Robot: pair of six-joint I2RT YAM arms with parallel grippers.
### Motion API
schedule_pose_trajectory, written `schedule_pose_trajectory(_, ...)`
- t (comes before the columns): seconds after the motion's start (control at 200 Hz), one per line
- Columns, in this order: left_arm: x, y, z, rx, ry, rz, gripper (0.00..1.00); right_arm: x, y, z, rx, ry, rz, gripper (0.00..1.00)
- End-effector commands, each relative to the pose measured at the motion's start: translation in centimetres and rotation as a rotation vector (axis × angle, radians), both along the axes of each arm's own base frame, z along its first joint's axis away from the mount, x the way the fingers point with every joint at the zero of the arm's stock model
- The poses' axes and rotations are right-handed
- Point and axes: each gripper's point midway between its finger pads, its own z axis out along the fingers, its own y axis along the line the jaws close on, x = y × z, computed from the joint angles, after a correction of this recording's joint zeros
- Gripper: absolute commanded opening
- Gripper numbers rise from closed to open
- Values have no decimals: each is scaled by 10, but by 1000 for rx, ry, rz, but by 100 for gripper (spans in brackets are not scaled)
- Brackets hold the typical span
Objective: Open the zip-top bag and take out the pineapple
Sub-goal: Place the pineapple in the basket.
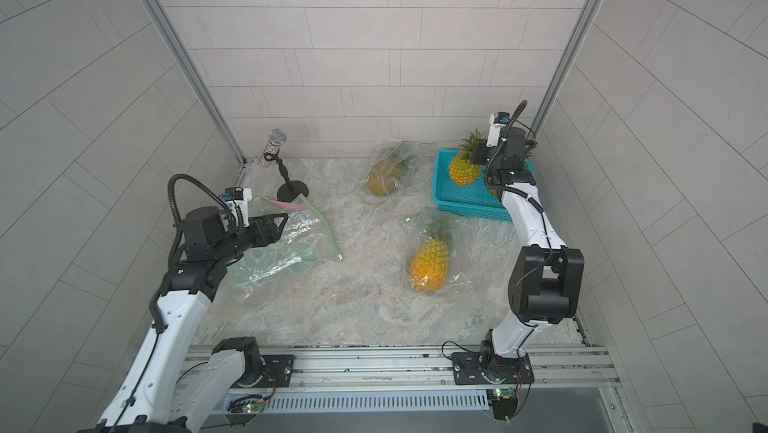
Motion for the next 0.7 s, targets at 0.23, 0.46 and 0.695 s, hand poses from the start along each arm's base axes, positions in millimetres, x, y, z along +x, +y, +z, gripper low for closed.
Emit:
schedule_pose_trajectory(0.23, -3, 0, 4, -2, -25, 0, 77, 49, -17, 0, -169, 2, -45, 0)
schedule_pose_trajectory(0.46, -3, 0, 3, 3, -27, 1, 77, 65, -30, -20, -215, 44, -97, 0)
schedule_pose_trajectory(0.695, -3, 0, 2, 1, -23, -3, 77, 75, -41, -45, -214, 93, -150, 0)
